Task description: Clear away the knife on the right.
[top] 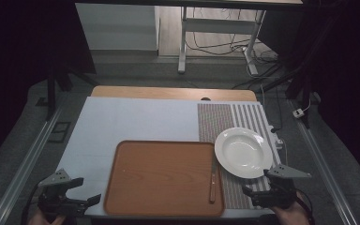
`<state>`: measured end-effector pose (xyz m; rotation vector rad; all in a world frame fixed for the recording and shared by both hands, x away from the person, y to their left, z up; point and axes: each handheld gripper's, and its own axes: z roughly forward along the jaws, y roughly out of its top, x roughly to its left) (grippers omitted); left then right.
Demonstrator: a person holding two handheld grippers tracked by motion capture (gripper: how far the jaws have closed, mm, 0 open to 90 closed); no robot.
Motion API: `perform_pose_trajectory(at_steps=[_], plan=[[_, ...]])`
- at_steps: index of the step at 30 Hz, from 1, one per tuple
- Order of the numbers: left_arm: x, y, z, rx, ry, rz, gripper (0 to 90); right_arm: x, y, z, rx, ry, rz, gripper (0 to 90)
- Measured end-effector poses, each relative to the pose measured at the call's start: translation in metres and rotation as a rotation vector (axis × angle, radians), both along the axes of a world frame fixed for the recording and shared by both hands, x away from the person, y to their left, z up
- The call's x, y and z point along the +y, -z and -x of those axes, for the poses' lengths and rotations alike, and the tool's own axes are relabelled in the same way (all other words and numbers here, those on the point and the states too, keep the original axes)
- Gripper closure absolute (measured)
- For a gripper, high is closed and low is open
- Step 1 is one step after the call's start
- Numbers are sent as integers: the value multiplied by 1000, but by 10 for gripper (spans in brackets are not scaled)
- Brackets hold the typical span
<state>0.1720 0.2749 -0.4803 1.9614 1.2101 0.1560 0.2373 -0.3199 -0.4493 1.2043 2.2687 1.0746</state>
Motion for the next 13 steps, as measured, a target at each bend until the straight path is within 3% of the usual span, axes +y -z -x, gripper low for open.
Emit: perform_pose_trajectory(at_steps=[6, 13], plan=[[-1, 0, 0, 1, 1, -2, 34, -7, 1, 6, 16, 29, 7, 0], [-1, 0, -1, 1, 1, 0, 33, -16, 2, 8, 45, 67, -18, 0]])
